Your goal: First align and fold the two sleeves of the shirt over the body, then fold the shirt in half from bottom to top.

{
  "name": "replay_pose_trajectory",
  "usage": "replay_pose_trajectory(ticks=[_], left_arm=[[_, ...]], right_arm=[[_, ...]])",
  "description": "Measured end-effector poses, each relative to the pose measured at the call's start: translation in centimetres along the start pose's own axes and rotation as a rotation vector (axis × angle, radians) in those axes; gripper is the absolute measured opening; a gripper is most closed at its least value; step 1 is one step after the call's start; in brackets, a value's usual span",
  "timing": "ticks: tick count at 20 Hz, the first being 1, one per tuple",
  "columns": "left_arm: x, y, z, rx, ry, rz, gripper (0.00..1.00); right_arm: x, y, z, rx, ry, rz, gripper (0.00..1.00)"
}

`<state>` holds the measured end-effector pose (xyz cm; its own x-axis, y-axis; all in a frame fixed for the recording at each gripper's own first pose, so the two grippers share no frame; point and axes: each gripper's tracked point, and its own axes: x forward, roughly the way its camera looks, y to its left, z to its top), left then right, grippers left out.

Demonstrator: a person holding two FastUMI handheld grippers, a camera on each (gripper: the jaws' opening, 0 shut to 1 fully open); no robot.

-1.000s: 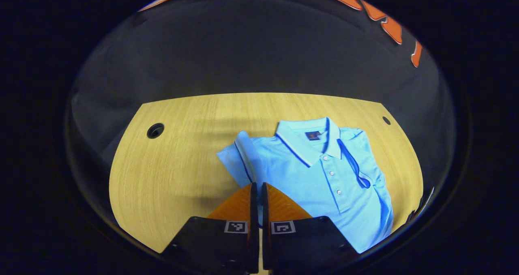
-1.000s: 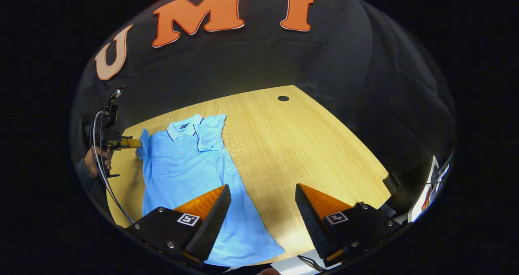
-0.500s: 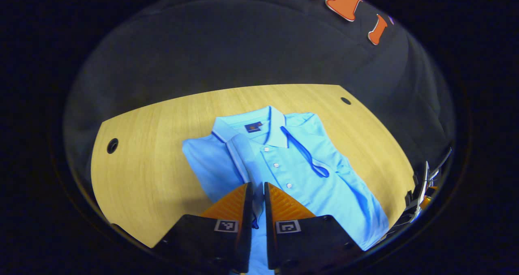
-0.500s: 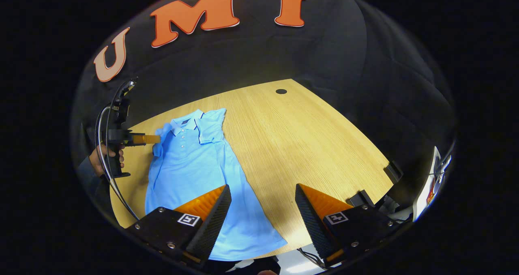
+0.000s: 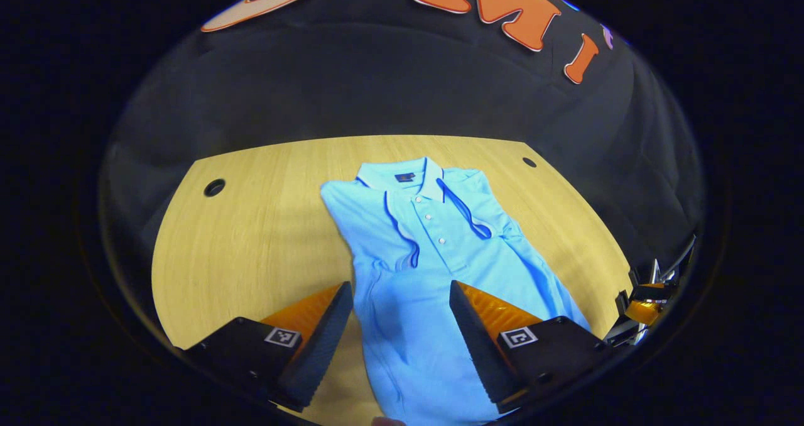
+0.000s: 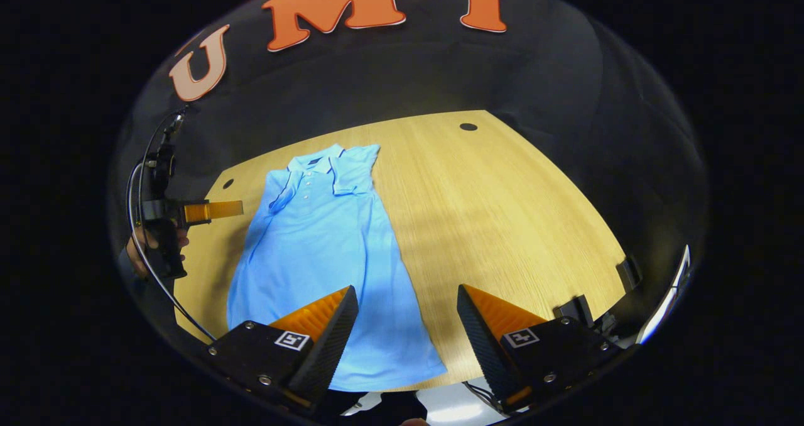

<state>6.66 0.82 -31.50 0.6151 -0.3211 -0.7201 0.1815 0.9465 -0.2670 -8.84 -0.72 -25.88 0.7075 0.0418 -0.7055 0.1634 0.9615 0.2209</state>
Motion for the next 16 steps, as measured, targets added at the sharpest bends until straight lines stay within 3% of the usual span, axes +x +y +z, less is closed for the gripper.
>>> replay_pose_trajectory(ticks=[8,16], left_arm=[[-7.7,-1.3,-10.3,-0.071,0.056,0.063,1.00],[-11.3,-2.7,-20.8,-0.071,0.167,0.081,1.00]], right_arm=[[-0.2,0.4,-5.0,-0.110,0.087,0.067,0.97],[0.9,0.2,-10.2,-0.166,0.163,0.090,0.97]])
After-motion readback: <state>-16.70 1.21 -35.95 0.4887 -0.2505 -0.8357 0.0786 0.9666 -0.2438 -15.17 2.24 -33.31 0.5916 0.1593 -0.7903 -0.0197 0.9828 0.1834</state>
